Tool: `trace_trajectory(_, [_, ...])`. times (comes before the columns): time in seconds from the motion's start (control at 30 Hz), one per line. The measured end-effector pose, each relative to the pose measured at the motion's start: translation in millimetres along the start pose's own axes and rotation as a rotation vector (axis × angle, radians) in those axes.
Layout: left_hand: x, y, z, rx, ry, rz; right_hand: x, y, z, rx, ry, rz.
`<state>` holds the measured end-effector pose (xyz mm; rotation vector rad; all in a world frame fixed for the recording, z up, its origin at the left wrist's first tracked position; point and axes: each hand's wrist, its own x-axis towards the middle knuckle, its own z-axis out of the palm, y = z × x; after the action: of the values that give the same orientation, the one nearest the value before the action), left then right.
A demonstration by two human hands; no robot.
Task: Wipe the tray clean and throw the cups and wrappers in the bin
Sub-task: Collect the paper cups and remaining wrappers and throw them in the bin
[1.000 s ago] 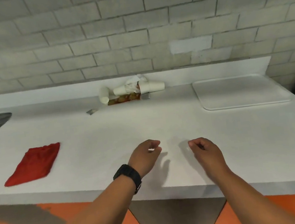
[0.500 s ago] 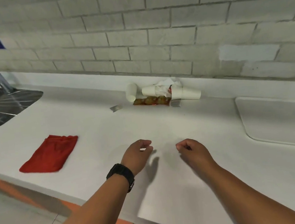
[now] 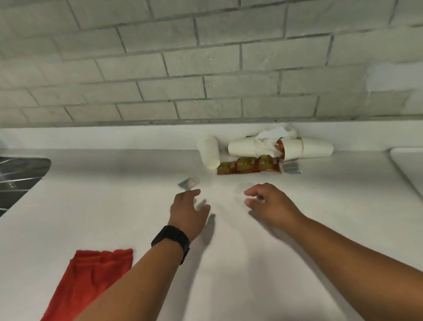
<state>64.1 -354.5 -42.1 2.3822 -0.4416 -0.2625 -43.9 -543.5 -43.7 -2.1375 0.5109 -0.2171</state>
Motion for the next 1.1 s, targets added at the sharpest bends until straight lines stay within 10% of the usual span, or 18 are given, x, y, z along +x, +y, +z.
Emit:
trace_trajectory(0.43, [133,-41,-19,0.539,-0.219,0.251,172,-74,57,-0.306,0.003,0.131])
trace_trajectory(1.1, [123,-61,-21,0.234,-0.062,0.252,122,-64,72,-0.048,0.155,0.177])
